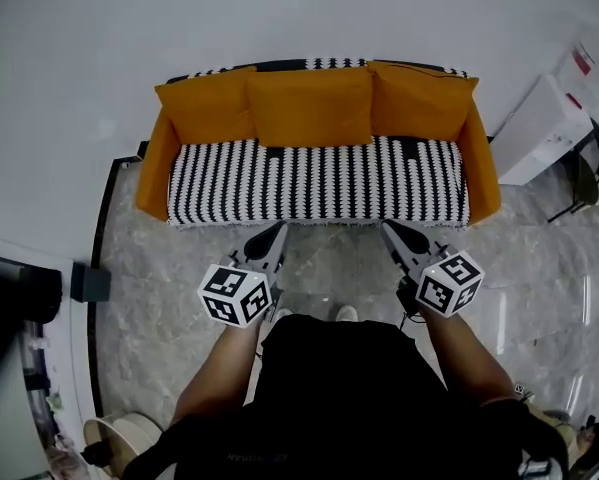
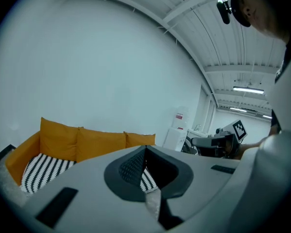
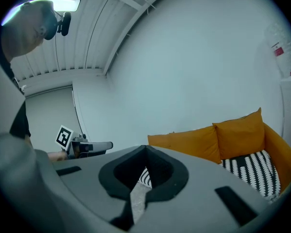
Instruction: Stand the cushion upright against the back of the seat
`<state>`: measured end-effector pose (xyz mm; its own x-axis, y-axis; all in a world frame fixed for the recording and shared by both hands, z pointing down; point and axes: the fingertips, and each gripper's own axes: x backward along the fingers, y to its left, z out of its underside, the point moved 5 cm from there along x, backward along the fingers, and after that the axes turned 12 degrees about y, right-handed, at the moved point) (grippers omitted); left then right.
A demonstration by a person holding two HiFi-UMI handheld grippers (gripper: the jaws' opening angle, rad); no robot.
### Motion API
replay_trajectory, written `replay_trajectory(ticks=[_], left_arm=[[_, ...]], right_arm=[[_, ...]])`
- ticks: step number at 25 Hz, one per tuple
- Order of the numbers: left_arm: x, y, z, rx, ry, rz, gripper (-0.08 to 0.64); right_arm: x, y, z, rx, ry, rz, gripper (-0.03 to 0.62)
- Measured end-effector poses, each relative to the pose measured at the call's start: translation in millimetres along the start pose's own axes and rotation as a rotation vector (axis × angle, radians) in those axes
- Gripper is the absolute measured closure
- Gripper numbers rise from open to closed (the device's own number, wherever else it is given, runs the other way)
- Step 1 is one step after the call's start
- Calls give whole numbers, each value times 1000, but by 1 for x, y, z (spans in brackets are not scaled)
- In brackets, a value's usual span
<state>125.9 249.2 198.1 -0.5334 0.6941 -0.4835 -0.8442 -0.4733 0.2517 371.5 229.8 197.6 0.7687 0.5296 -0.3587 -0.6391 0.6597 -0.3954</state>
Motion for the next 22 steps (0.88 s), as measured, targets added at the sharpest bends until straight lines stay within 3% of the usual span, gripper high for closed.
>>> replay_trajectory(ticks=[9,22], left_arm=[[21,18,-6,-43,15,40,544],[35,55,-14,-74,34,87,544]], right_arm=[[-20,31,3,20,0,38,557],[-43,59,-1,-24,5,71,557]])
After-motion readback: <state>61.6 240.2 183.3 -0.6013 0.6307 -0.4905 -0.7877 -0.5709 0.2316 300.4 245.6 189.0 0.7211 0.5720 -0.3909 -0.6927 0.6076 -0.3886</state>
